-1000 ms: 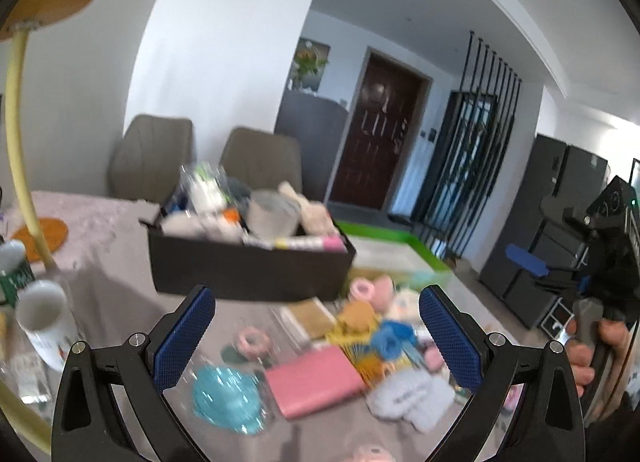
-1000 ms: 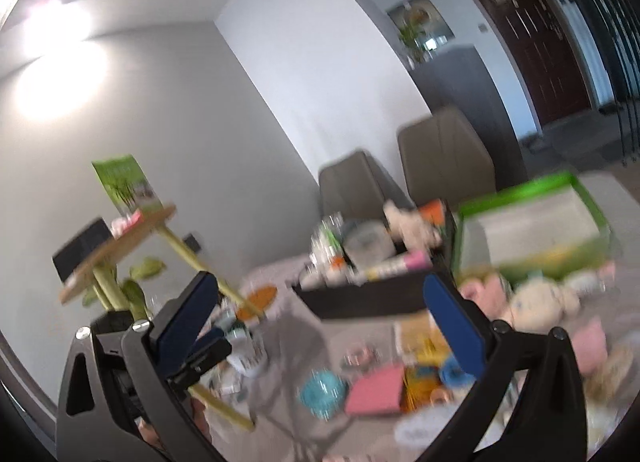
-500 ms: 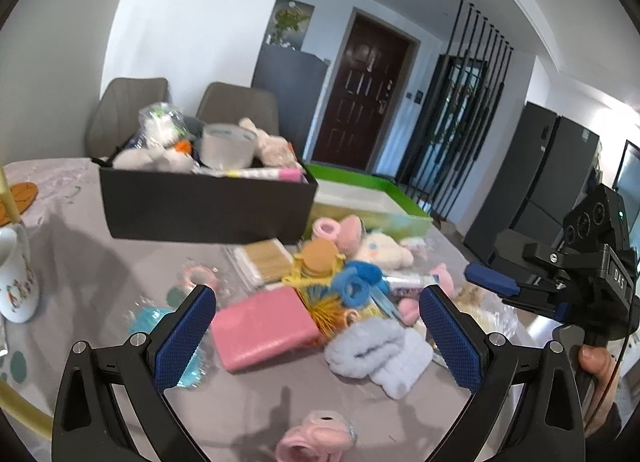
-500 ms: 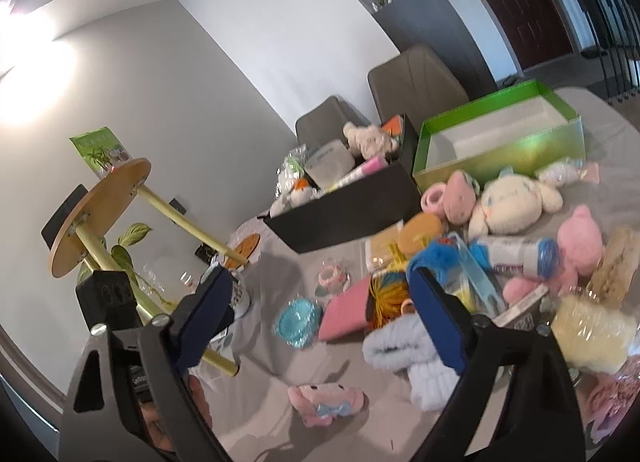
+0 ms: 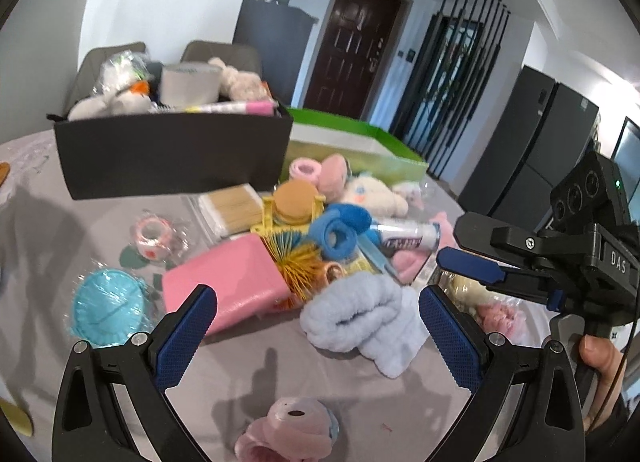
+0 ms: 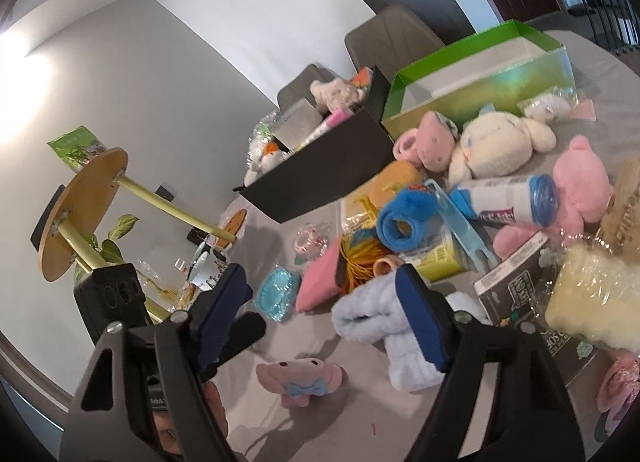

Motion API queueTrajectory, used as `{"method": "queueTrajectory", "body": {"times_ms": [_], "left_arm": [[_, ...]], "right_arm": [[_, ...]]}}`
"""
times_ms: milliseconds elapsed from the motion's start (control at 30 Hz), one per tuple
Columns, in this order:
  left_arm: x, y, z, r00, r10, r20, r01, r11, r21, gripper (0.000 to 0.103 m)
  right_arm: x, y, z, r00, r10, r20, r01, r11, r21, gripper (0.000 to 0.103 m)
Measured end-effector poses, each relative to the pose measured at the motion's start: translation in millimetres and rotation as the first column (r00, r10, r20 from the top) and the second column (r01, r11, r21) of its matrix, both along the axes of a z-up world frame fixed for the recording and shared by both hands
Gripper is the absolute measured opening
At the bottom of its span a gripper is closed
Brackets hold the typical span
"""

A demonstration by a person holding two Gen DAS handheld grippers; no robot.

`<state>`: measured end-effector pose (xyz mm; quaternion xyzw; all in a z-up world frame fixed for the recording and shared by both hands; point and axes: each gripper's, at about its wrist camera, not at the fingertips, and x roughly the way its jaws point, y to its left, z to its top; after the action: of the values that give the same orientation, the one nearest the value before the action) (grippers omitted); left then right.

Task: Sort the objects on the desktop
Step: 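Lower both tools onto the light blue fluffy towel and close on it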

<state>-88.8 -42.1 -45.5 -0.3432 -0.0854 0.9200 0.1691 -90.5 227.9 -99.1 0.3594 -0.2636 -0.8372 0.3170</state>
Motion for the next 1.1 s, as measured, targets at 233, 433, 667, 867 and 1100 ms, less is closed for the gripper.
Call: {"method": "queueTrajectory", "body": {"times_ms": [233, 433, 667, 867, 1100], "left_arm": [[-13.6, 10.1, -24.2, 0.995, -0.034, 0.093, 0.034, 0.999, -0.001, 0.087], [-21.2, 19.2, -38.3, 0.988, -0.063, 0.143, 0.063, 0.998, 0.007, 0.084], [-25.9, 26.1, -49.3, 0.980, -0.091, 0.176, 0.088, 0.996, 0.021, 0.071], [-27.2, 31.0, -54.4, 0.975, -0.113, 0.189, 0.109, 0.993, 0.033, 0.059], [-27.0, 31.1, -52.8, 0.977, -0.116, 0.182, 0.110, 0.993, 0.039, 0.053]], "right_arm": [[-13.5, -7.7, -21.8, 0.997, 0.024, 0.067, -0.026, 0.999, 0.027, 0.066], [-21.8, -12.9, -33.9, 0.995, 0.018, 0.099, -0.025, 0.997, 0.069, 0.064], [-27.6, -15.6, -45.1, 0.992, 0.022, 0.126, -0.034, 0.995, 0.094, 0.063], [-29.9, -20.5, -50.0, 0.990, 0.033, 0.138, -0.049, 0.992, 0.112, 0.056], [-31.3, -19.6, -53.9, 0.989, 0.016, 0.144, -0.036, 0.989, 0.141, 0.040]]}}
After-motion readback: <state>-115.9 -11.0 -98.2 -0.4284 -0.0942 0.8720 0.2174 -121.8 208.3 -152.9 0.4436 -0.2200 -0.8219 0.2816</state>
